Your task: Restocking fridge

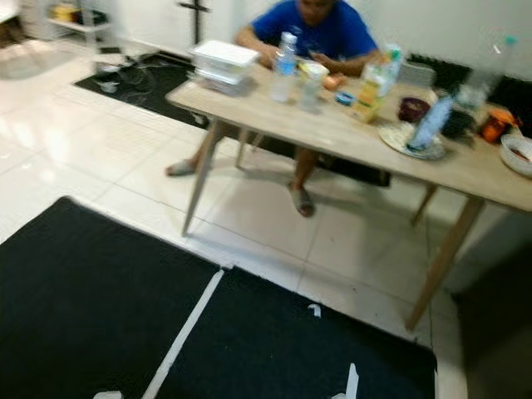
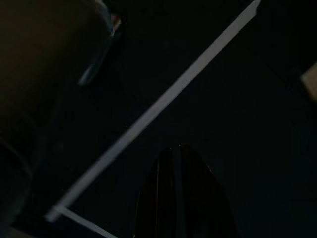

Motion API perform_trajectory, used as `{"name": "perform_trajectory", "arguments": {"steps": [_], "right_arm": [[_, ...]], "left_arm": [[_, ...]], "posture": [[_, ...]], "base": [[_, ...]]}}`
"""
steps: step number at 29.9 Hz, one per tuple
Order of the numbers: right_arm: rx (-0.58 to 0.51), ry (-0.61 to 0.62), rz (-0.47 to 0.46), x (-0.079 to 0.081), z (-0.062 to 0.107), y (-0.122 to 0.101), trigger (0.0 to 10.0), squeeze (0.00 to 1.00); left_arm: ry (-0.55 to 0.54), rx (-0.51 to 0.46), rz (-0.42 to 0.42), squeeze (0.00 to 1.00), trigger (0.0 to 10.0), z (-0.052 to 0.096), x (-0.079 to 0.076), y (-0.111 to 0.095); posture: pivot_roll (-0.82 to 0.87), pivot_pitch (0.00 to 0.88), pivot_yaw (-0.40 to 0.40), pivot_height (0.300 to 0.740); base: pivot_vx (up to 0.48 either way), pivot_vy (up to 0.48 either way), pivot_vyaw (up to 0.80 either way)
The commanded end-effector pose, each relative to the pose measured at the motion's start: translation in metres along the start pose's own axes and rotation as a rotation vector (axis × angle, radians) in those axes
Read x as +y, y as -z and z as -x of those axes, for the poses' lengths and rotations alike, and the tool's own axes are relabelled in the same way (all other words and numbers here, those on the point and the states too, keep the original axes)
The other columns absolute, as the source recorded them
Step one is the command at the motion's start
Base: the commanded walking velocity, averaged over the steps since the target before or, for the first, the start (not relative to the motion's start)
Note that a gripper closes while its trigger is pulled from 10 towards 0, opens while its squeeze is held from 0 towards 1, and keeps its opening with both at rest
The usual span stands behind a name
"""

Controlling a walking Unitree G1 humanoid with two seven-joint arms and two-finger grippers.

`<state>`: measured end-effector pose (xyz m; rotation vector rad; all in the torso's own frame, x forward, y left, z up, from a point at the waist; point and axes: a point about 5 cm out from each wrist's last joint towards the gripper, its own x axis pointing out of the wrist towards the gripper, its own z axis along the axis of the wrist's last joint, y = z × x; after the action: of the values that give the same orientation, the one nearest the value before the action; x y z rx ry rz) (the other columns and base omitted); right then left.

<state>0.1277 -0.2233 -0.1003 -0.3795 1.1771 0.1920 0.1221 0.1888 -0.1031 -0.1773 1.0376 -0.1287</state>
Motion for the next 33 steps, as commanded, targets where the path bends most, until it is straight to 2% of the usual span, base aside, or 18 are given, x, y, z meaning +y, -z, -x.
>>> {"name": "perform_trajectory", "arguments": {"steps": [1,30,33], "right_arm": [[0.002,0.017,0.004,-0.0041,0.0004,-0.0002,10.0,0.0],[-0.005,0.027,0.007,-0.0052,0.0003,-0.0017,10.0,0.0],[0.0,0.024,0.008,-0.0049,0.0003,-0.0012,10.0,0.0]], "left_arm": [[0.019,0.029,0.009,0.0,10.0,-0.0002,-0.0072,0.0098],[0.02,0.029,0.01,0.0,10.0,-0.0003,-0.0081,0.0103],[0.019,0.029,0.009,0.0,10.0,-0.0002,-0.0079,0.0106]], "posture": [[-0.04,0.099,-0.051,0.74],[-0.04,0.099,-0.051,0.74],[-0.04,0.099,-0.051,0.74]], "base": [[0.315,0.0,0.0],[0.318,0.0,0.0],[0.317,0.0,-0.6]]}}
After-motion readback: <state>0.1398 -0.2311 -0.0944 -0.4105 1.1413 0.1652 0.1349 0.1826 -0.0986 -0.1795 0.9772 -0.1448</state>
